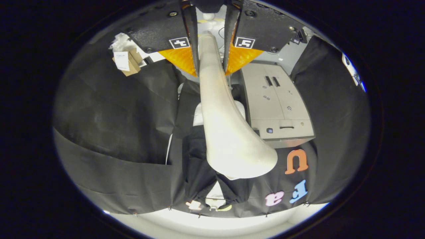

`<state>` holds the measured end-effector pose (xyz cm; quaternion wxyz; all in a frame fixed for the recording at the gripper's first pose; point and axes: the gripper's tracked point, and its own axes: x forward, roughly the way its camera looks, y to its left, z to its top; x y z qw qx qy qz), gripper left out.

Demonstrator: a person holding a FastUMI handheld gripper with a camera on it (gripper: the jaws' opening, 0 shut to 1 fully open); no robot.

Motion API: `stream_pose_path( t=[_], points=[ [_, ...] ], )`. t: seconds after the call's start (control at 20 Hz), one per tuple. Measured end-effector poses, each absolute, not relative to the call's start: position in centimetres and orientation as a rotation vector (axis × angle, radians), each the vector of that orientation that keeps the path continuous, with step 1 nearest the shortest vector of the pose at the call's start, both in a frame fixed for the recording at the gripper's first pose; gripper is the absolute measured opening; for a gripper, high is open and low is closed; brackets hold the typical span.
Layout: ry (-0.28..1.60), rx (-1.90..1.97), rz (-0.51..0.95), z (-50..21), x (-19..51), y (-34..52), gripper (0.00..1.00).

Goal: Iron the clothes twice with a garment steamer, once on the left side and once on the right side.

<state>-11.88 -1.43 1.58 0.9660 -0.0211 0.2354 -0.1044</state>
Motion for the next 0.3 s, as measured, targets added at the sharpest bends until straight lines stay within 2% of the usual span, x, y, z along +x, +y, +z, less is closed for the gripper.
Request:
stream_pose_path(
  t=[0.3],
  points=[
    [0.458, -0.041, -0.154, 1.5, -15.1, -2.9, 0.36]
  ],
)
